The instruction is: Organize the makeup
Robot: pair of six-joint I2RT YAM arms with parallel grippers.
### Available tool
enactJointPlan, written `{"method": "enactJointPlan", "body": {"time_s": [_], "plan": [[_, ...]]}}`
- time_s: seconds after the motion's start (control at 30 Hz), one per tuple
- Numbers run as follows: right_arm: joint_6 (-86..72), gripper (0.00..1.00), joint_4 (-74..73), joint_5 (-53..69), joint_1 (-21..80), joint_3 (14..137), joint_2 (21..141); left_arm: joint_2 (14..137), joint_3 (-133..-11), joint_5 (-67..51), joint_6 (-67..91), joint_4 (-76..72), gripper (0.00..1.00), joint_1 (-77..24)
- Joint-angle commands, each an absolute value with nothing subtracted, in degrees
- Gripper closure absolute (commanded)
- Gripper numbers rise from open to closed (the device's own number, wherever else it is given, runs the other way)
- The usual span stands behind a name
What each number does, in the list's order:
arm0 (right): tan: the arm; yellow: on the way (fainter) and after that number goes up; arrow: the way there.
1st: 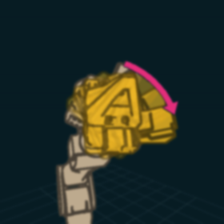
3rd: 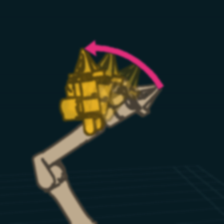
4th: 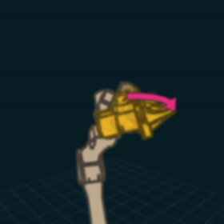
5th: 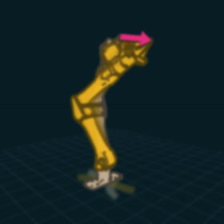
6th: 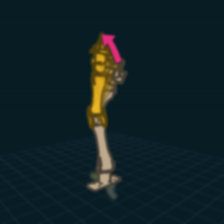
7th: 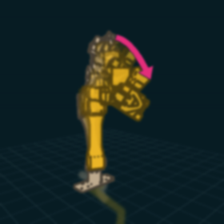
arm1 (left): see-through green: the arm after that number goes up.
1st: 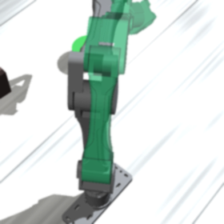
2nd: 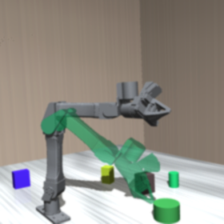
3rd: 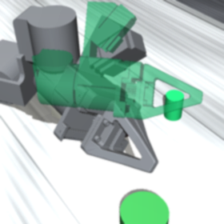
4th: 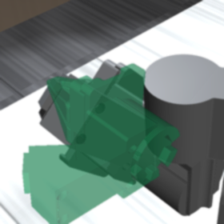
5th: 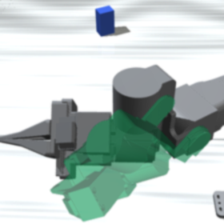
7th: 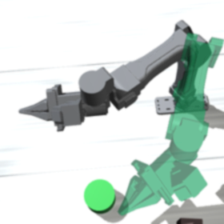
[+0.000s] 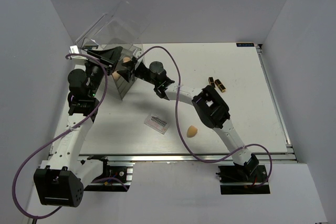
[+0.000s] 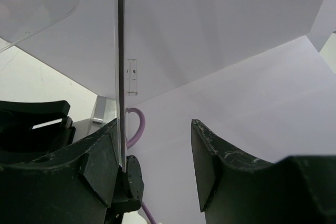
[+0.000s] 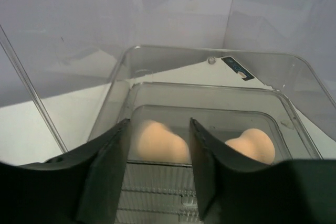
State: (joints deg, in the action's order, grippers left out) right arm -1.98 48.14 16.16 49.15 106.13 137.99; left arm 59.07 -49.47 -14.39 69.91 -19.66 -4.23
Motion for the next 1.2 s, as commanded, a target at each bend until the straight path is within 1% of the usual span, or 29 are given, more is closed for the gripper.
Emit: {"method": "enactJointPlan", "body": {"time_s": [0.0,0.1,0.23,0.27,0.33,0.37,0.4,0.43,0.47,0.5,0.53,0.57,0.63,0.67,0.7,0.73,0.77,0.8,0.83,0.87,0.9,0.97,1.07,1.17], "plan": [[-0.4,0.45,51.6,15.6,49.1,105.6,138.5,56.6,-51.0,-15.1,70.3,-20.6,0.37,-4.3],[-0.4,0.42,51.6,15.7,49.1,105.5,138.6,56.6,-51.1,-15.0,70.3,-20.5,0.37,-4.3],[1.5,0.42,51.9,15.7,49.0,105.2,138.2,56.7,-50.9,-14.9,70.4,-20.7,0.37,-4.3],[0.7,0.42,51.9,15.9,48.8,105.1,137.5,56.8,-50.8,-15.0,70.4,-20.8,0.37,-4.3],[0.4,0.47,52.0,17.0,48.2,104.3,136.3,56.6,-50.6,-14.9,70.5,-21.0,0.37,-4.3],[-1.1,0.49,52.2,19.6,47.3,103.5,134.3,56.6,-50.5,-14.9,70.5,-21.1,0.37,-4.3],[-1.4,0.54,53.0,21.0,46.8,102.1,133.1,56.6,-50.5,-15.1,70.6,-21.3,0.37,-4.3],[-1.4,0.57,53.7,22.9,46.2,100.4,131.5,56.6,-50.4,-15.1,70.5,-21.3,0.37,-4.3],[-1.4,0.61,54.2,26.9,45.2,95.8,128.0,56.4,-50.4,-15.0,70.5,-21.3,0.37,-4.3],[-1.4,0.68,54.8,29.2,44.7,93.2,126.1,56.3,-50.2,-15.2,70.6,-21.4,0.38,-4.3],[-1.4,0.7,55.9,31.5,44.0,90.2,123.8,56.1,-49.9,-15.2,70.5,-21.5,0.38,-4.3],[-1.5,0.72,56.0,37.1,42.6,84.5,119.5,56.0,-49.4,-15.2,70.7,-21.8,0.38,-4.3],[-1.4,0.72,54.1,45.1,40.9,79.4,113.3,55.8,-48.9,-15.2,70.7,-22.3,0.38,-4.3],[-1.1,0.71,52.1,54.1,39.0,77.2,111.3,55.8,-48.6,-15.3,70.7,-22.4,0.38,-4.3],[-0.4,0.66,49.1,58.6,38.0,73.9,109.5,55.7,-48.4,-15.3,70.6,-22.6,0.38,-4.3],[4.7,0.64,44.4,62.5,37.0,72.9,107.7,55.7,-48.3,-15.4,70.5,-22.7,0.38,-4.3],[9.7,0.61,29.0,67.0,35.7,72.3,104.0,55.7,-48.2,-15.4,70.6,-22.8,0.38,-4.3],[17.2,0.53,17.3,67.2,35.3,73.5,102.3,55.5,-47.9,-15.3,70.6,-22.9,0.38,-4.3],[36.9,0.49,4.7,66.0,35.2,74.9,100.7,55.5,-47.9,-15.3,70.5,-22.9,0.38,-4.3],[46.1,0.47,-18.7,62.4,35.3,76.3,98.7,55.5,-47.8,-15.2,70.5,-22.9,0.38,-4.3],[53.4,0.45,-27.0,61.4,35.4,77.6,98.1,55.5,-47.6,-15.3,70.5,-23.0,0.38,-4.3],[62.4,0.44,-41.1,56.3,35.4,77.7,96.3,55.5,-47.5,-15.5,70.5,-23.4,0.38,-4.3],[62.5,0.41,-46.7,50.7,35.4,74.3,92.6,55.8,-47.3,-15.6,70.5,-24.0,0.38,-4.3],[62.0,0.4,-46.1,46.3,35.4,68.1,87.7,56.1,-47.3,-15.6,70.7,-24.4,0.38,-4.3]]}}
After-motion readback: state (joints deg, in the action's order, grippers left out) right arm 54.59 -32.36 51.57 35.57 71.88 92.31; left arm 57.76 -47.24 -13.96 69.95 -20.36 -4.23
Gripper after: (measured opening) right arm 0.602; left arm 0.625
